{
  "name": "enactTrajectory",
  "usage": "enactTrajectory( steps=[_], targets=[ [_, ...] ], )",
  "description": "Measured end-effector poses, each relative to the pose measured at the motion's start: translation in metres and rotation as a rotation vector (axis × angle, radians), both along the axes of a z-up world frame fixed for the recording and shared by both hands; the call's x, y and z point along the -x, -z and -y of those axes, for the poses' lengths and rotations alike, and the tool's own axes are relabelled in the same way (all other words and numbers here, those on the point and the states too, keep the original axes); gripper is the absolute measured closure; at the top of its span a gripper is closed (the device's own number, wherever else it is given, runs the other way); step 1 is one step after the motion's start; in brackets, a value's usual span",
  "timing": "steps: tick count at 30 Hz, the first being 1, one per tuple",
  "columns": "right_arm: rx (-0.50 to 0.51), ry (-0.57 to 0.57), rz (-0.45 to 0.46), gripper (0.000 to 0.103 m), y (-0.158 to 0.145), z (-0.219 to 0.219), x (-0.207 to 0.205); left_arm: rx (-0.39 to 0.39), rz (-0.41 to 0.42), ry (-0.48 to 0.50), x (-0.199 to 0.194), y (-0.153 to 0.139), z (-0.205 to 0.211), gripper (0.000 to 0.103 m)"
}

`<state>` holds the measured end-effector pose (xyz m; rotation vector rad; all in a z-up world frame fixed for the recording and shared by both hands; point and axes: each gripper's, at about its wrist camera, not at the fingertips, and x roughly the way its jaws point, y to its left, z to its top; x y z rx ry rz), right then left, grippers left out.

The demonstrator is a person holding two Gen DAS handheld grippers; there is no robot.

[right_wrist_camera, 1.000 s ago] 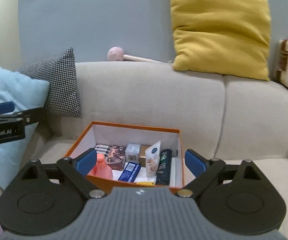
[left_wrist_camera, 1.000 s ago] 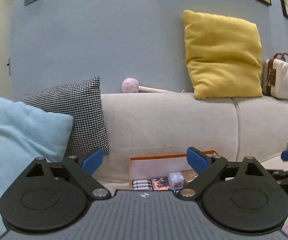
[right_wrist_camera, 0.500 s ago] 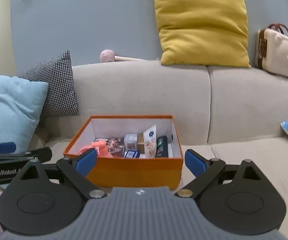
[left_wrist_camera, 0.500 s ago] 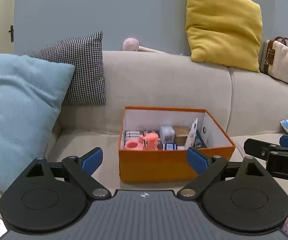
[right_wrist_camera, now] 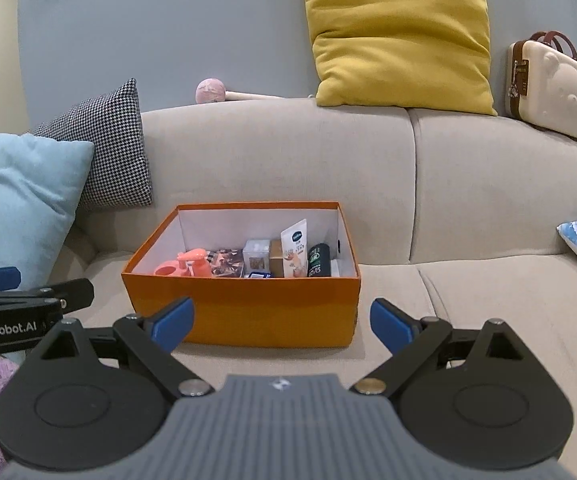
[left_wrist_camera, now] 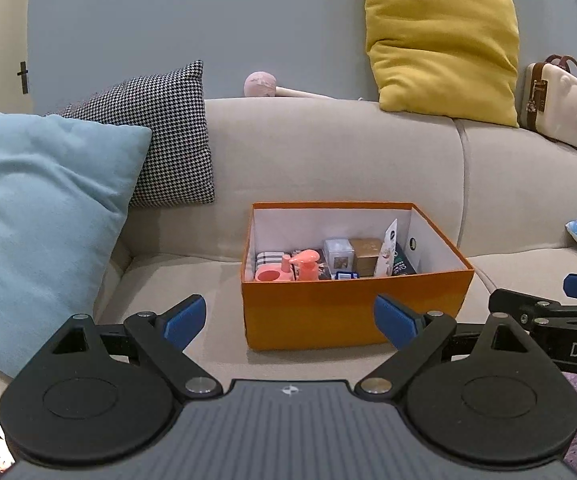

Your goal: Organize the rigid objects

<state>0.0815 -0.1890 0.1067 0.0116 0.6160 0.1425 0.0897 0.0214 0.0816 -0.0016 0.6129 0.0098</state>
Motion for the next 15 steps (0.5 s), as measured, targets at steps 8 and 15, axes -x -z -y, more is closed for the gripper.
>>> enactTrajectory(
  steps=[8, 15],
  targets=[
    [0.003, -0.017, -0.006, 0.008, 0.0018, -0.0024, 0.0011, -0.014, 0.007, 0.000, 0.0016, -0.0008, 0.0008, 0.000],
    [0.008, -0.026, 0.007, 0.008, -0.0013, -0.0018, 0.0025, -0.023, 0.009, 0.000, 0.0025, -0.0015, 0.0019, 0.000]
  ],
)
